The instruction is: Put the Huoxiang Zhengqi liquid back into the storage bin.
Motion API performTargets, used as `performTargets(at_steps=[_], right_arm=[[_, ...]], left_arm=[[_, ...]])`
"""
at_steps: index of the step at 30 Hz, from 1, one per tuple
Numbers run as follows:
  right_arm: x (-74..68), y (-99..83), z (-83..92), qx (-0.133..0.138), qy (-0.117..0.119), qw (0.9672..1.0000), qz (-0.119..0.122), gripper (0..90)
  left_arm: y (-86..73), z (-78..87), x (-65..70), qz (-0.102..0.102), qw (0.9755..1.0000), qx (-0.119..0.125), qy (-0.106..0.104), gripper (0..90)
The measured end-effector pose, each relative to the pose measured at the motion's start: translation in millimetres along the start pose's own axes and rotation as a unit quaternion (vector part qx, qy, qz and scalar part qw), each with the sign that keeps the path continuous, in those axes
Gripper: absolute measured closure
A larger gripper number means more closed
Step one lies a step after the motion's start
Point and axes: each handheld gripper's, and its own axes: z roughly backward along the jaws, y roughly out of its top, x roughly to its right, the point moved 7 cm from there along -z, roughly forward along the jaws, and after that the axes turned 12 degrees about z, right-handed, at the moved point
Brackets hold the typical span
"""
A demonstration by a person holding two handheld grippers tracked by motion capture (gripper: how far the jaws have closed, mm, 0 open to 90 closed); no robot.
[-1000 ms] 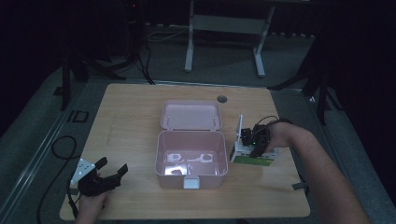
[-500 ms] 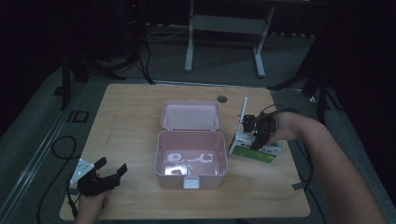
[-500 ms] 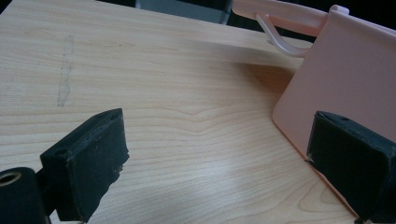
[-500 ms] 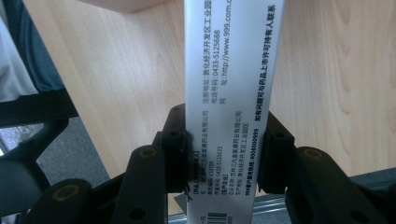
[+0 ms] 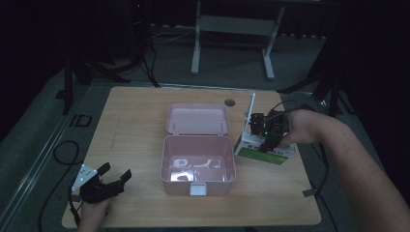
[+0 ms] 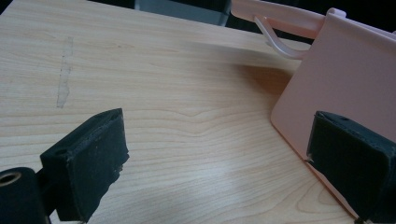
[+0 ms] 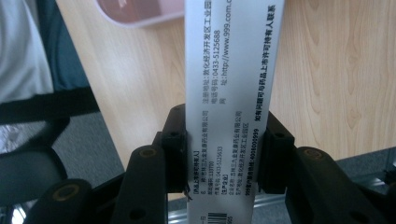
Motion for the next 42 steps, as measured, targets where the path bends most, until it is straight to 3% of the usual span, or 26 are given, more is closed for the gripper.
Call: performTargets(at_steps=[3,9,12,18,27,30,42], right_arm=[[-4.2,7.0,7.3,0.011,0.004,0.9999,0.0,61.7],[-12.4,23.2,20.0,0.009,-0.001,0.9997,0.024,61.7],[-15.2,31.3,24.1,0.012,0.001,0.9996,0.024,61.7],[-20.3,46.7,24.6,0.004,-0.005,0.9993,0.037,61.8],[-26.8,77.9,26.5,0.014,-0.012,0.9981,0.059,61.8],[-28.9,89.0,27.4,0.025,-0.008,0.9973,0.068,61.8],[-29.3,118.9,20.2,0.016,-0.004,0.9962,0.086,61.8]], left_arm=[[0.0,-0.1,0.0,0.0,1.0,0.0,0.0,5.2],[0.0,0.1,-0.2,0.0,1.0,-0.001,0.0,5.2],[0.2,0.5,-0.1,0.0,1.0,0.0,-0.001,5.2],[0.1,0.3,-0.4,0.0,1.0,-0.001,-0.001,5.2],[0.2,0.1,-0.4,0.001,1.0,0.0,0.0,5.3],[0.3,0.4,-0.5,0.0,1.0,0.0,-0.001,5.2],[0.6,0.8,-0.7,0.0,1.0,0.001,-0.002,5.3]])
